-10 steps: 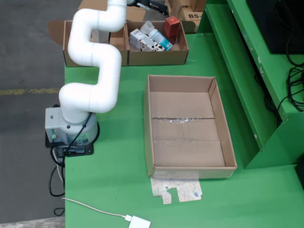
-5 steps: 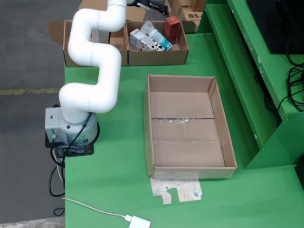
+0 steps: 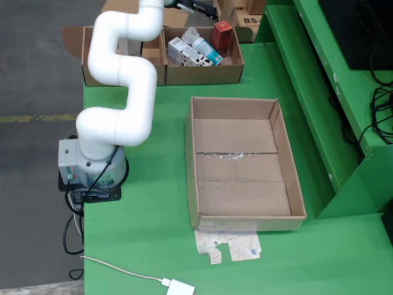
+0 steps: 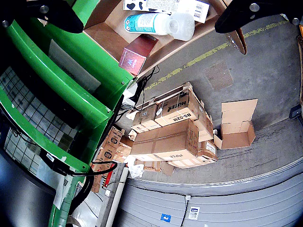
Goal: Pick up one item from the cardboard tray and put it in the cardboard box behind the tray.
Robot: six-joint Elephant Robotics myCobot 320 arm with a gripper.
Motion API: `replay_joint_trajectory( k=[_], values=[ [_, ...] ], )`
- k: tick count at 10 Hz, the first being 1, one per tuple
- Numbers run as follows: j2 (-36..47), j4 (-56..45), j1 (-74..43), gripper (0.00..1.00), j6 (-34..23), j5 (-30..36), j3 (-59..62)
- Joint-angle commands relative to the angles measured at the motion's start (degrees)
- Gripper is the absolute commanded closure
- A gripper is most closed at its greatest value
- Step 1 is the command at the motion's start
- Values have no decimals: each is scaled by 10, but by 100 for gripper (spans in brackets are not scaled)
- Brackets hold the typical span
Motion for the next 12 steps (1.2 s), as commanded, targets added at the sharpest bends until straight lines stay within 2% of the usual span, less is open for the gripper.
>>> replay_joint_trajectory(
  k=[1,6,7,8,9,10,11,12],
  values=[
    [31,7,3,0,0,-6,16],
    [47,7,-65,0,-32,-6,16],
    [56,7,-158,0,-33,-6,16],
    [56,7,-158,0,-40,-6,16],
    [56,7,-224,0,-47,-5,16],
    [46,7,-412,0,-67,-5,16],
    [86,-176,-656,0,4,266,16],
    [162,-449,-737,0,0,365,16]
  ],
)
